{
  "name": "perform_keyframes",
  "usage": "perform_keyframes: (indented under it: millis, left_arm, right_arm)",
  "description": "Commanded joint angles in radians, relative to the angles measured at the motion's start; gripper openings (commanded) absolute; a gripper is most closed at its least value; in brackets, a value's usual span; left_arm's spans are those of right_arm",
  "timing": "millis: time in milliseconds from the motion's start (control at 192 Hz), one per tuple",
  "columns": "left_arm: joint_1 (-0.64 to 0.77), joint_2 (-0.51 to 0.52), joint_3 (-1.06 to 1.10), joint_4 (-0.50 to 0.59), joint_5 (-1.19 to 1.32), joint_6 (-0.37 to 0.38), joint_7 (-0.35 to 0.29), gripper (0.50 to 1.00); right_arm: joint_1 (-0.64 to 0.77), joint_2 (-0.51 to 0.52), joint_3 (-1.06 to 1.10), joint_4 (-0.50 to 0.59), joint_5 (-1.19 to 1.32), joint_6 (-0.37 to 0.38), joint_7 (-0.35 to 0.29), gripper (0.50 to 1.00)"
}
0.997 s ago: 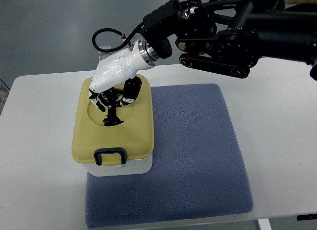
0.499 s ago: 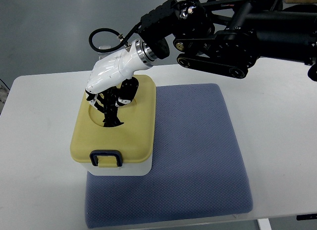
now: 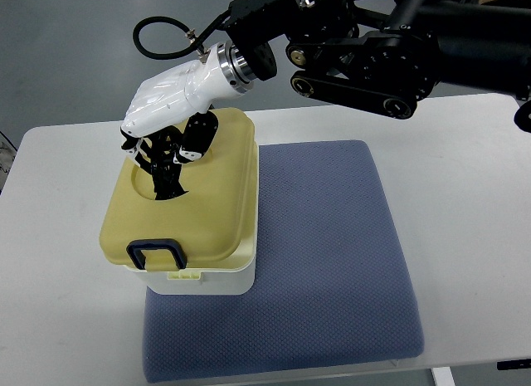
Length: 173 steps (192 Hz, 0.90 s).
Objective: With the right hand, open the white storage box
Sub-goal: 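Lift the yellow lid off the box and carry it away from the box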
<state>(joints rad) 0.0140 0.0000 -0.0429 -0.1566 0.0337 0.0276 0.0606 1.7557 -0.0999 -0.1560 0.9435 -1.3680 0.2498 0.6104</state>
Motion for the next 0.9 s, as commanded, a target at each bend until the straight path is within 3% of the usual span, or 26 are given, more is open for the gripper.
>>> perform_keyframes:
  millis: [0,364,530,894]
  left_arm:
    - [0.000,0.000,0.000,0.000,0.000,0.000,0.001,1.000]
    - [0.000,0.000,0.000,0.000,0.000,0.000,0.001,1.000]
    - [0.000,0.000,0.000,0.000,0.000,0.002,0.001,1.000]
    - [0.000,0.000,0.000,-0.001,0.000,0.000,0.001,1.000]
  right_arm:
    - [-0.012,-0.050,0.036,-0.015,0.003,0.003,0.001,0.500]
    - [-0.078,-0.276,0.090,-0.066,0.006,-0.004,0.001,0.500]
    - [-0.139,-0.368,0.090,-0.068,0.007,-0.052,0.001,0.500]
    - [-0.305,-0.445,0.087,-0.072,0.003,-0.127,0.001,0.500]
